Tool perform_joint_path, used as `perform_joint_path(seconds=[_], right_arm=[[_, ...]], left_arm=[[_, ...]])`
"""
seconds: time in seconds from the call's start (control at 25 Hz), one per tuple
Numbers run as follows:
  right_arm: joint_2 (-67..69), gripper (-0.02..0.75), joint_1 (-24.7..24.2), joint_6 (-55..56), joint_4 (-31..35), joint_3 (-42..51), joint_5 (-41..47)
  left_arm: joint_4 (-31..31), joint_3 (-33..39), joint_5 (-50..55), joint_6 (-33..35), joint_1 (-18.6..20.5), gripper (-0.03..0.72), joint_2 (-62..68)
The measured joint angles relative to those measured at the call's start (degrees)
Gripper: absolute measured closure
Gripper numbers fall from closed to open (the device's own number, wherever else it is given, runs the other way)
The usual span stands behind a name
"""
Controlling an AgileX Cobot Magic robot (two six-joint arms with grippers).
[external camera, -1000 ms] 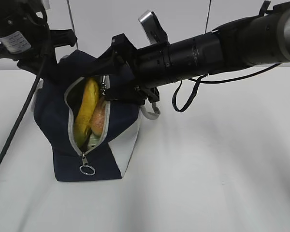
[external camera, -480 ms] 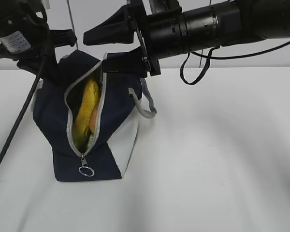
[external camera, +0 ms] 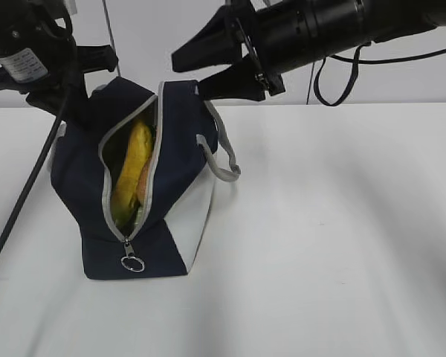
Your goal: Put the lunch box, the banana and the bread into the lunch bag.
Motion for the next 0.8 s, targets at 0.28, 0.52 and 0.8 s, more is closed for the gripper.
perform_joint_path(seconds=[0.28,0.52,0.8], right_arm=[[0.00,0.220,0.01,7.12,-14.63,0.00,-6.16],[0.09,0.221,0.64,8.14,-18.73,0.00,-10.56],[1.18,0.222,2.41,8.14,-19.22,0.00,-12.73]], left_arm=[[0.05,0.00,0.00,0.00,0.00,0.691,0.00],[0.05,0.00,0.00,0.00,0.00,0.691,0.00],[0.00,0.00,0.00,0.00,0.00,0.691,0.00]])
